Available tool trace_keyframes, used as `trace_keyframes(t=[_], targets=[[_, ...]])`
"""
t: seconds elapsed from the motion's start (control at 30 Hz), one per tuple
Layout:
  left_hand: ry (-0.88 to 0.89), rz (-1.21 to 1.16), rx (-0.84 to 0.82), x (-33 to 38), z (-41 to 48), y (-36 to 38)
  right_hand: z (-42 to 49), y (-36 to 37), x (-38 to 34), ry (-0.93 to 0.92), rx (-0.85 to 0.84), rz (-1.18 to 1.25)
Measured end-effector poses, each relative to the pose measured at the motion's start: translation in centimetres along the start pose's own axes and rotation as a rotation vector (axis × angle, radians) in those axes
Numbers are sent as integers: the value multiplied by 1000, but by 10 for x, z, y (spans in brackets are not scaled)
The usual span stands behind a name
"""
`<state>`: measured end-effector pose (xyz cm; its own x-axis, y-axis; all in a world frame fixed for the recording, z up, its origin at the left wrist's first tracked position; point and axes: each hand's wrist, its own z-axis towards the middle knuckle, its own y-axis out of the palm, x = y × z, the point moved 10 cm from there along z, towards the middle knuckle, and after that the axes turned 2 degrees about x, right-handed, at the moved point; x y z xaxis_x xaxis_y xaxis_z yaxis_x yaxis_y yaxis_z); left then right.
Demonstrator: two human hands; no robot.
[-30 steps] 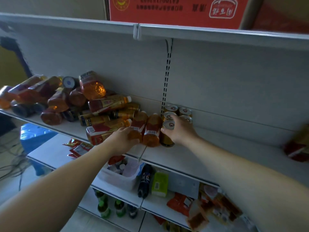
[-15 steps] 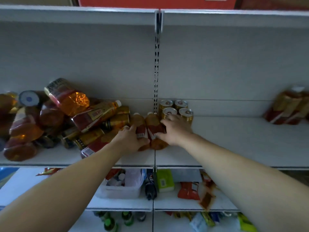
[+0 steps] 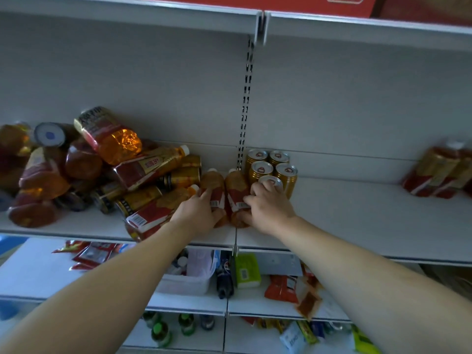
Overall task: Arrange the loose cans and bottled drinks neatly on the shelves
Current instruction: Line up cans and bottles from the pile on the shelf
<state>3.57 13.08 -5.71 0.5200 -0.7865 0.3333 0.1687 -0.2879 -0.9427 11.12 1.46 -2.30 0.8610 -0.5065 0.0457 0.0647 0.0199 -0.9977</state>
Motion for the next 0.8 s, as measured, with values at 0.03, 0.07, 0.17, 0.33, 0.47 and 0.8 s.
trace_keyframes(t=[0.03, 0.07, 0.17, 0.33, 0.47, 0.8], targets=[[-13, 1, -15, -2, -2, 1, -2, 1, -1, 16, -9, 44], [-22, 4, -25, -3, -4, 0, -4, 3, -2, 38, -18, 98], [-58, -8, -34, -2, -5, -4, -8, 10, -3, 131, -52, 239], [-124, -38, -21, 1, -11, -11, -16, 12, -1, 170, 27, 332], [-136, -80, -77, -9, -24, -9, -23, 13, 3, 246, -8, 429], [-214, -209, -199, -15, -22, 0, -20, 37, 19, 547, -258, 586]])
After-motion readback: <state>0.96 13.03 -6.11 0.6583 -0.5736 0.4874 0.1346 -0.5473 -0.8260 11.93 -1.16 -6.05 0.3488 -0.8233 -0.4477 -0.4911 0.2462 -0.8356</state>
